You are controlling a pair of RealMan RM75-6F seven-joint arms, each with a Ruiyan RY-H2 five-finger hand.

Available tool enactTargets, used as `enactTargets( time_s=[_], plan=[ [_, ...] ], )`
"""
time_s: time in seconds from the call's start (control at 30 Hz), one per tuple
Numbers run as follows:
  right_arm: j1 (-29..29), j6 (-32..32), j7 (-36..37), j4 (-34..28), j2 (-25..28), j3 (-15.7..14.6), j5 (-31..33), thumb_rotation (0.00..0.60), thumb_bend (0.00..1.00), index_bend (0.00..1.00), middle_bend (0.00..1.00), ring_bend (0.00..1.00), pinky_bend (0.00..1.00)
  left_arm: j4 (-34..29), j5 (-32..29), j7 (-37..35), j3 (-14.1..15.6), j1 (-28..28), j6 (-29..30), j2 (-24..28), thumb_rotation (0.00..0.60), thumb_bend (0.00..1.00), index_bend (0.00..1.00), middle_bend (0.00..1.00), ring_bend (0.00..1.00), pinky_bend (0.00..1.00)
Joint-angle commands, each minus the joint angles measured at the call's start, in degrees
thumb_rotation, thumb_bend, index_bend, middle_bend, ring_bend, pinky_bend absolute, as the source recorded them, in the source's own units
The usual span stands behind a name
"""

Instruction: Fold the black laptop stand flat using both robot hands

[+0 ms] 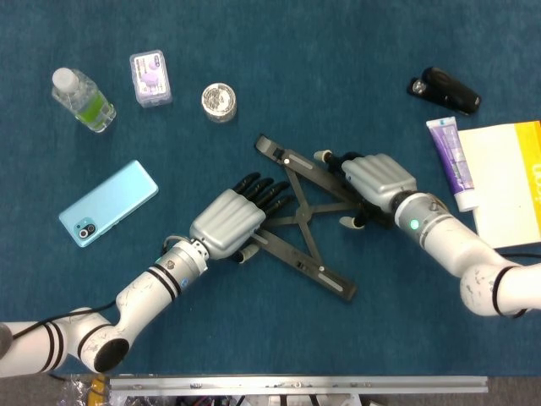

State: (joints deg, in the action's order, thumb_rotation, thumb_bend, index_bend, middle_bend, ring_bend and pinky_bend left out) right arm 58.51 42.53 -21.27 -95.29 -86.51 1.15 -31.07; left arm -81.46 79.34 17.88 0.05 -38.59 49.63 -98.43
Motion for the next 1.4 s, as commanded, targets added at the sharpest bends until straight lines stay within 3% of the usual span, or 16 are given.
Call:
enactTargets(
  time_s=[0.03, 1.4],
  plan=[
    [0.15, -0.06, -0.03, -0.21, 0.0, -0.1, 0.1, 0.6, 0.2, 0.0, 0.22, 0.13, 0.29, 0.03, -0.08, -0.06, -0.08, -0.03, 0.11, -0.07, 0.6, 0.34, 0.0, 0.0, 0.0, 0.0],
    [2.93, 0.7, 0.17, -5.55, -0.61, -0.47, 0.63, 0.6, 0.2, 0.0, 0.22, 0.13, 0.29, 2.5, -0.42, -1.73, -1.12, -0.02, 2.34, -2.19, 0.6, 0.34, 0.0, 0.0, 0.0, 0.0]
  ],
)
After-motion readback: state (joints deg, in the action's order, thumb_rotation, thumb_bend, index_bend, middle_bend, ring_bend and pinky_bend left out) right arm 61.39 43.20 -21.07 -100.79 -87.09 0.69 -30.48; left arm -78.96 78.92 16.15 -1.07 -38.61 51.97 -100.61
